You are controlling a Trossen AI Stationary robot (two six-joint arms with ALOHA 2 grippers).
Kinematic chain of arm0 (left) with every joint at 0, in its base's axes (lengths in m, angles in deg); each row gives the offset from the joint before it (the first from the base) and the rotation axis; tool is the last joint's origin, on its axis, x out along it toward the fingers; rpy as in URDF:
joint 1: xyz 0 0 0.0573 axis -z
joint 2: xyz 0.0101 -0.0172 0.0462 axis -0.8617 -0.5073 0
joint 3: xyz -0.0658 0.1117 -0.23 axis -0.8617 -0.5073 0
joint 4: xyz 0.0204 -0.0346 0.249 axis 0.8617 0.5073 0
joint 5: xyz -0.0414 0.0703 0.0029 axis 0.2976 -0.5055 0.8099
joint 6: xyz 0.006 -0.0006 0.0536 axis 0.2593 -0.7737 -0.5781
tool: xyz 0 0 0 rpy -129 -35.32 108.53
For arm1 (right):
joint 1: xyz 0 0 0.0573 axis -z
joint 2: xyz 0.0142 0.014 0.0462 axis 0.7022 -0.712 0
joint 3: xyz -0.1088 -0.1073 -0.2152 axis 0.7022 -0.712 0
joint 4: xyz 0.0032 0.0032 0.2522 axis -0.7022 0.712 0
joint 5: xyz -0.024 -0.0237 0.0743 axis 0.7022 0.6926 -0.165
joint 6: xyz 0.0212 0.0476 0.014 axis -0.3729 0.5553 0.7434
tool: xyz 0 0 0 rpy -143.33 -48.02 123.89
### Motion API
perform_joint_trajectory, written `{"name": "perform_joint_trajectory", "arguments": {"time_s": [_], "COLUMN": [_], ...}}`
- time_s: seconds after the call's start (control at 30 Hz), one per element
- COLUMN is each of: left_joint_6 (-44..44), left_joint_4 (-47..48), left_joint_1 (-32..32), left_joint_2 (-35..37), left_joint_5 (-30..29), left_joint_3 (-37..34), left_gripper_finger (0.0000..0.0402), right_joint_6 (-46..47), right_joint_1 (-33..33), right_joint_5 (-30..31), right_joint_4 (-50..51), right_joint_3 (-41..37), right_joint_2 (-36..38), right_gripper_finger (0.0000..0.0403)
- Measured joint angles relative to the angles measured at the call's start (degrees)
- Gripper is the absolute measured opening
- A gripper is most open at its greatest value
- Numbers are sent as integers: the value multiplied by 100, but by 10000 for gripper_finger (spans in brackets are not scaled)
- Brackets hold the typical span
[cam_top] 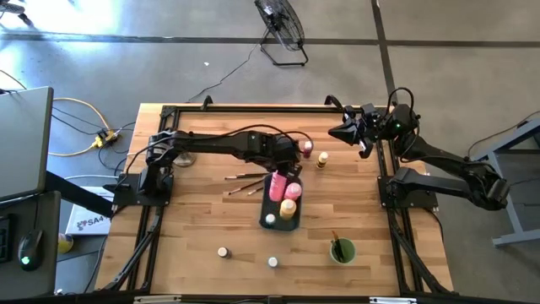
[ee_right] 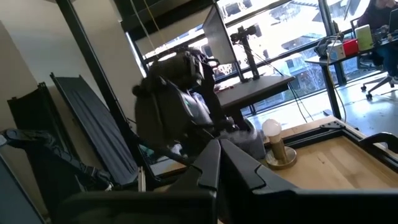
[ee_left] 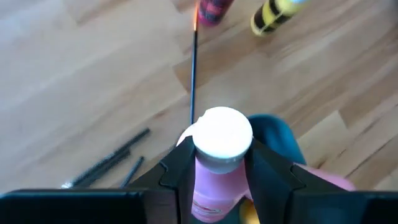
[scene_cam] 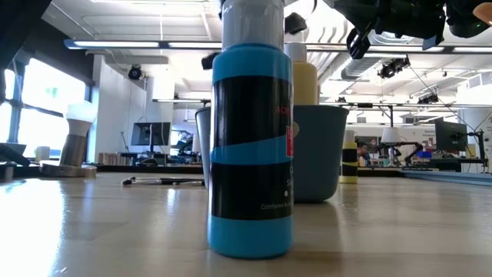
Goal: Pick & Place Paint Supplies
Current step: Adjust the large pink paint bottle in the blue bin
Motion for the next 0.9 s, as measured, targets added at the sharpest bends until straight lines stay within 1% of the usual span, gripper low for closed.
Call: {"name": "perform_joint_trajectory", "arguments": {"time_s": [0.2,0.37,0.6,0.8,0.9], "left_joint_6": [-33,11,148,314,361], "left_joint_4": [232,380,387,392,416], "left_joint_1": [103,281,621,714,787], "left_joint_2": [-2,-2,-2,-7,-9], "left_joint_5": [-332,-496,-1423,-1515,-1761], "left_joint_3": [199,207,207,207,207], "left_gripper_finger": [118,118,118,118,118], "right_joint_6": [-2,-2,-4,-4,-3], "right_joint_1": [-2,-2,-1,-2,0], "right_joint_5": [-2,0,2,0,0], "right_joint_4": [4,2,2,-4,-4], "right_joint_3": [0,0,0,0,0], "right_joint_2": [1,1,0,2,0], "right_gripper_finger": [2,2,2,2,2]}}
